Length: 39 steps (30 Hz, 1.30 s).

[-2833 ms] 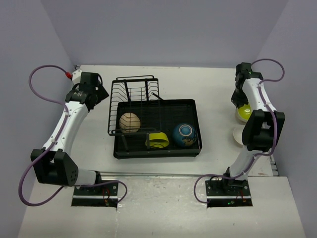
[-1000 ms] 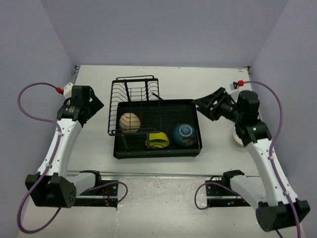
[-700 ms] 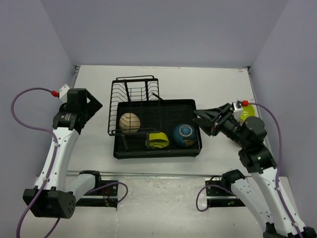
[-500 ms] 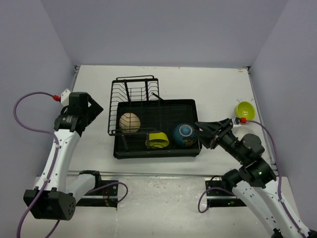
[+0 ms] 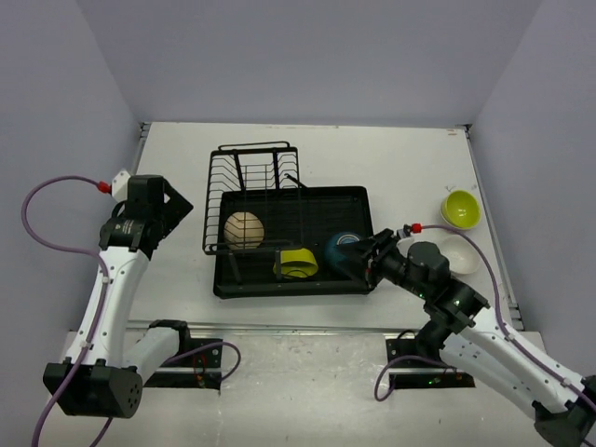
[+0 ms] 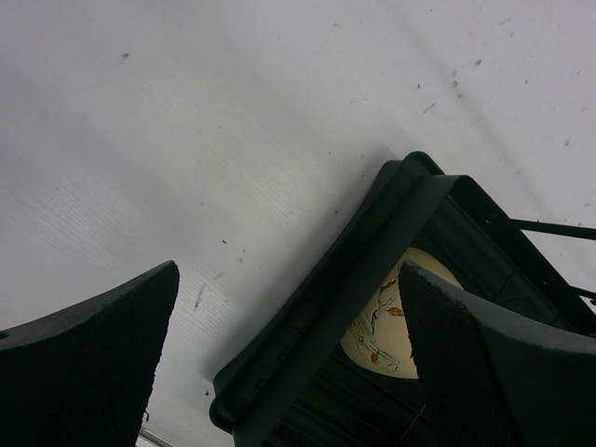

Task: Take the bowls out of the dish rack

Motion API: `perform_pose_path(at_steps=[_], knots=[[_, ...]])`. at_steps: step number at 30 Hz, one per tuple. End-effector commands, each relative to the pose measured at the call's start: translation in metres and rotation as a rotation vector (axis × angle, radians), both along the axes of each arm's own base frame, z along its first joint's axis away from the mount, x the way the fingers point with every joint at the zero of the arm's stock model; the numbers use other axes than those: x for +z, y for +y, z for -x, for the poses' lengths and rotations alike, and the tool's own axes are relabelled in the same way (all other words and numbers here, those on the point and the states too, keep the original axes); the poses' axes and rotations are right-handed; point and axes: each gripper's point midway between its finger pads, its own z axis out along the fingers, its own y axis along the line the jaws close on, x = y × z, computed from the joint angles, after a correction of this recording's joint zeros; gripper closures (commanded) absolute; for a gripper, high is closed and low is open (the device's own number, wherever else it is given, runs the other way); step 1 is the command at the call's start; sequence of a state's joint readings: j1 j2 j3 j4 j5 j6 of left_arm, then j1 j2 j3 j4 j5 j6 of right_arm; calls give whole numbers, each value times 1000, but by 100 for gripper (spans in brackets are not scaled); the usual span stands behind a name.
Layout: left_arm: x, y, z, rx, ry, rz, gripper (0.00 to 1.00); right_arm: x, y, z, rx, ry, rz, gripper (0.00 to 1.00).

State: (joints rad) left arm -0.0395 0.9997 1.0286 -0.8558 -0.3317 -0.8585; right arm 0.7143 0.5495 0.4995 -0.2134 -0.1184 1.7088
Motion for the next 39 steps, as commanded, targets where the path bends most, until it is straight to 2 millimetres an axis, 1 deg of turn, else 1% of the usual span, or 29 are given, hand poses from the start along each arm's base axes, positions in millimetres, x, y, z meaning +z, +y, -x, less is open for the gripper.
perform_pose_path(at_steps=[1,2,4,5,6,7,8,10,12,13,14,17,18,19,21,22,25,29,30,33,39], knots=[[18,1,4,28,-41,21,0,26,6,-1,-30,-24,-25,46],[18,2,7,34,-38,15,0,20,9,1,-45,-5,-7,46],[19,2,7,35,-43,18,1,19,13,4,-58,13,-1,47],[20,1,6,34,-50,22,2,19,17,9,-47,20,6,48],[20,0,5,21,-50,25,3,12,21,6,-55,37,32,50],[20,-1,4,14,-49,26,3,11,24,7,-56,55,29,51],[18,-3,2,4,-38,32,5,14,32,12,-33,49,17,51],[13,-8,-2,-20,-17,43,10,10,41,16,-39,72,29,51],[11,-11,-5,-34,-14,53,13,9,46,19,-53,79,44,52],[9,-12,-5,-40,-9,58,15,6,49,15,-84,86,57,53],[8,-14,-8,-45,-16,67,19,4,54,20,-74,92,67,53],[9,-16,-12,-49,-37,79,21,-11,66,23,-103,149,64,53],[9,-16,-13,-48,-39,80,21,-11,68,22,-121,152,51,53],[9,-16,-13,-45,-41,82,20,-16,69,19,-151,141,72,54],[7,-18,-14,-50,-40,93,20,-18,69,14,-178,115,89,55],[8,-20,-16,-52,-45,99,20,-17,67,8,-212,98,87,56],[7,-23,-19,-59,-54,115,19,-19,61,-3,-273,51,60,58],[10,-24,-24,-64,-66,119,19,-23,57,-11,-323,7,46,59],[10,-24,-24,-63,-63,119,19,-26,56,-12,-340,34,36,59],[11,-22,-27,-57,-61,110,18,-31,61,-16,-369,72,15,59],[14,-20,-31,-62,-59,90,16,-30,76,-22,-382,87,20,60]])
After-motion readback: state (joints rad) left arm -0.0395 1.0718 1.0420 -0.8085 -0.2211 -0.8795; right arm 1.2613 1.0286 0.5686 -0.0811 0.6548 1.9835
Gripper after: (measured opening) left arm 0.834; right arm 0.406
